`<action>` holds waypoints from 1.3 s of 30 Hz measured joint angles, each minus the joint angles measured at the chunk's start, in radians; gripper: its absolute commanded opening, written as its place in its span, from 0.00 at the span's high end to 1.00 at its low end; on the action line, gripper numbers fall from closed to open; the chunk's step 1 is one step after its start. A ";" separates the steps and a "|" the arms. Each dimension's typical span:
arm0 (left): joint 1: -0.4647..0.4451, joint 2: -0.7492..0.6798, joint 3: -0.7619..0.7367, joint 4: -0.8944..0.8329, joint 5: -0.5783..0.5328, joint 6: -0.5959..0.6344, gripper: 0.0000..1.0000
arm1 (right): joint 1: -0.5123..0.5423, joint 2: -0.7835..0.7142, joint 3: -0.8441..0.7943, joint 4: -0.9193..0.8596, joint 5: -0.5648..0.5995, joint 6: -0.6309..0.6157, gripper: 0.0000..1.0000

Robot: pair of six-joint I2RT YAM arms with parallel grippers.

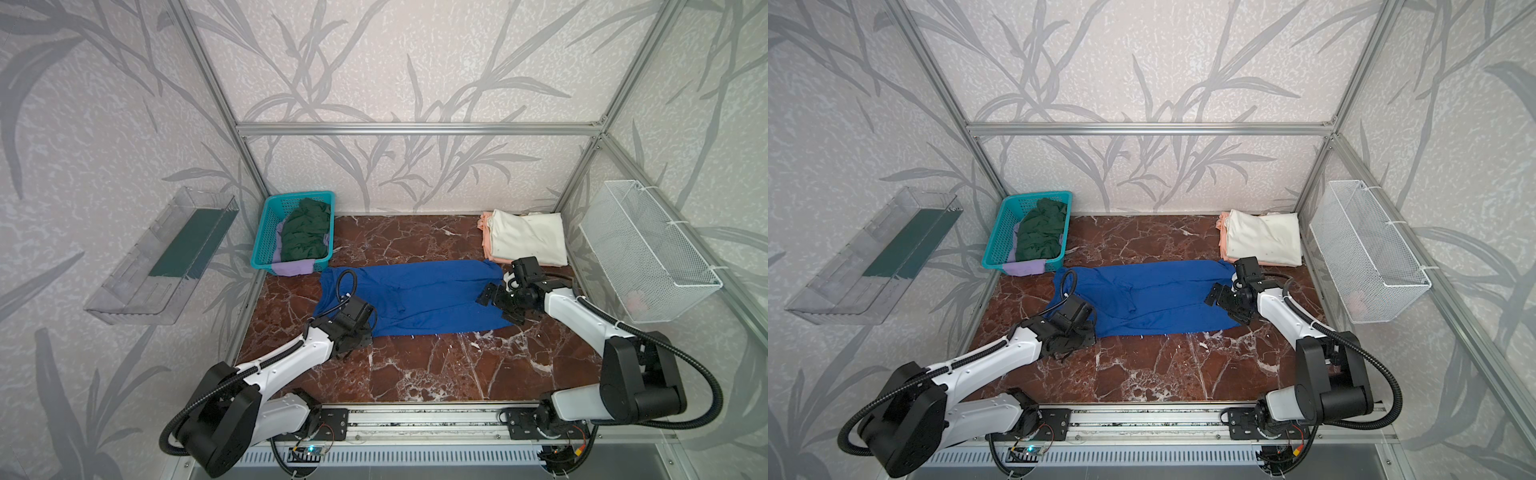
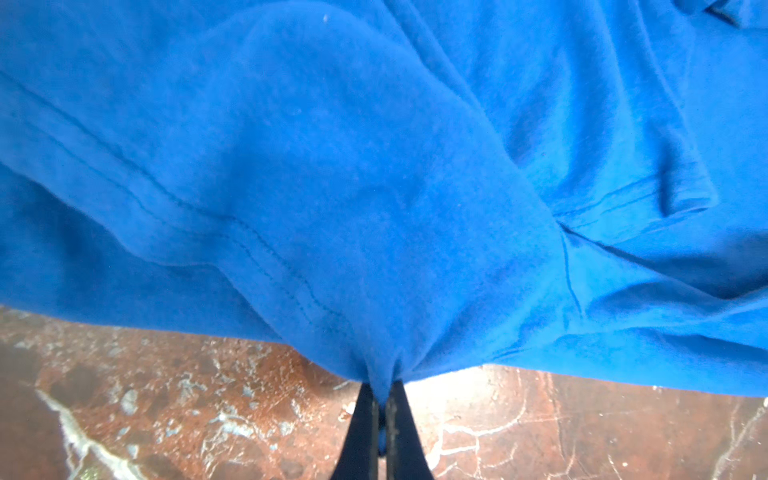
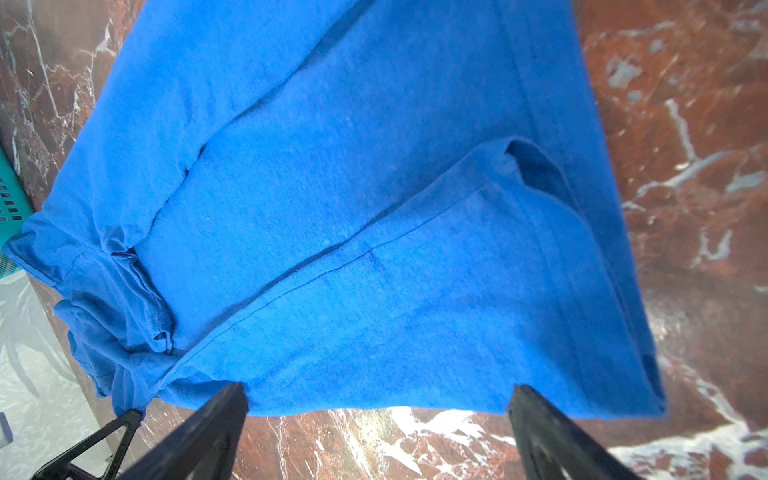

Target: Fold and stack the t-shirts

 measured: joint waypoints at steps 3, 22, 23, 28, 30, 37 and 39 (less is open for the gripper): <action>0.000 0.006 0.029 -0.018 -0.006 0.011 1.00 | 0.000 0.000 0.000 0.000 0.000 0.000 0.01; 0.008 0.363 0.396 -0.030 -0.192 0.197 1.00 | 0.000 0.000 0.008 -0.032 0.100 -0.056 0.01; 0.008 0.394 0.426 -0.034 -0.199 0.214 1.00 | 0.000 0.000 0.009 -0.033 0.105 -0.057 0.01; 0.008 0.544 0.554 -0.041 -0.217 0.305 1.00 | 0.000 0.004 0.010 -0.035 0.114 -0.059 0.01; 0.008 0.583 0.581 -0.038 -0.223 0.332 1.00 | 0.000 0.005 0.010 -0.039 0.114 -0.059 0.01; 0.008 0.619 0.604 -0.028 -0.258 0.367 0.64 | 0.004 0.011 0.010 -0.055 0.127 -0.061 0.01; 0.008 0.612 0.603 -0.026 -0.275 0.354 0.46 | 0.015 0.011 0.013 -0.067 0.150 -0.064 0.01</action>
